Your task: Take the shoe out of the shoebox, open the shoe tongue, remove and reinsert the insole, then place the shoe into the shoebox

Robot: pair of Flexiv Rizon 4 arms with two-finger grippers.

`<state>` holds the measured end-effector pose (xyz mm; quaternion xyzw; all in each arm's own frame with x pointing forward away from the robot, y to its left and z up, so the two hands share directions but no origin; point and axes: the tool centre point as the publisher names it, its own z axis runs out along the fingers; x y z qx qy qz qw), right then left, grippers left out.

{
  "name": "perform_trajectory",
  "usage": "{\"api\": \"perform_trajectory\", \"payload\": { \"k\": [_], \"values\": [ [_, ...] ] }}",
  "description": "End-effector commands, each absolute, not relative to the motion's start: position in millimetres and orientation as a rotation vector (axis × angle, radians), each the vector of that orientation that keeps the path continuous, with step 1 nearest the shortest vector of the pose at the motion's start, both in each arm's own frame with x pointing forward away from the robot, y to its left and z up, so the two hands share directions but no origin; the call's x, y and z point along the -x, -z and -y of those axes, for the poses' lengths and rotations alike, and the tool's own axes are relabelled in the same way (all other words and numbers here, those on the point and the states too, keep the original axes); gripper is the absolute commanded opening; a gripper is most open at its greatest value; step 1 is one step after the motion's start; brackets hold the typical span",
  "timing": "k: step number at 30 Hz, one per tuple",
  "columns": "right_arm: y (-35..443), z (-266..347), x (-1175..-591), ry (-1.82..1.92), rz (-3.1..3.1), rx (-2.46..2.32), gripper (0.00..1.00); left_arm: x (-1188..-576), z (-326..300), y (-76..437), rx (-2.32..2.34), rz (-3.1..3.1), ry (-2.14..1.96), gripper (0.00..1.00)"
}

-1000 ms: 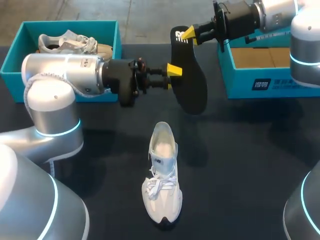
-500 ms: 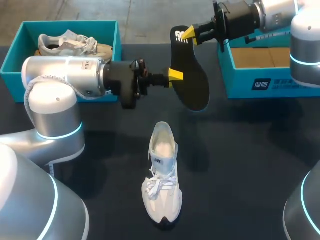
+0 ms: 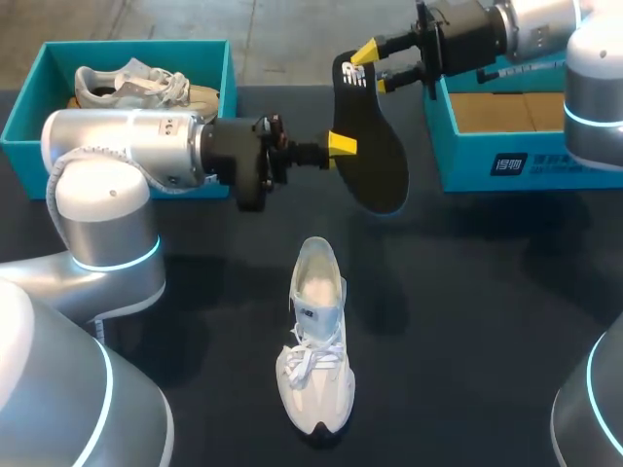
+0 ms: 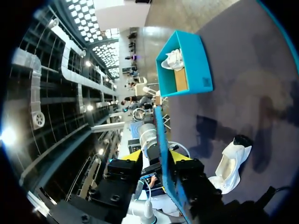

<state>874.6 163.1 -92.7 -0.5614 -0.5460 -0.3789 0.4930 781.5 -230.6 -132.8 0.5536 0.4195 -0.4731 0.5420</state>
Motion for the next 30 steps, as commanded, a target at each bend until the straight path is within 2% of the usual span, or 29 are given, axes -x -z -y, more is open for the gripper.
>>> {"api": "perform_trajectory", "payload": {
  "k": [1,30],
  "values": [
    [92.1,-162.0,-871.1,0.927,1.325,1.368,1.0,-779.3,228.3,132.9,-1.31,-0.998,1.112,0.0],
    [93.3,-152.5,-833.2,0.946,1.38,1.267,1.0,-791.3,176.6,136.5,-1.328,-1.06,1.066,0.0]
  ]
}}
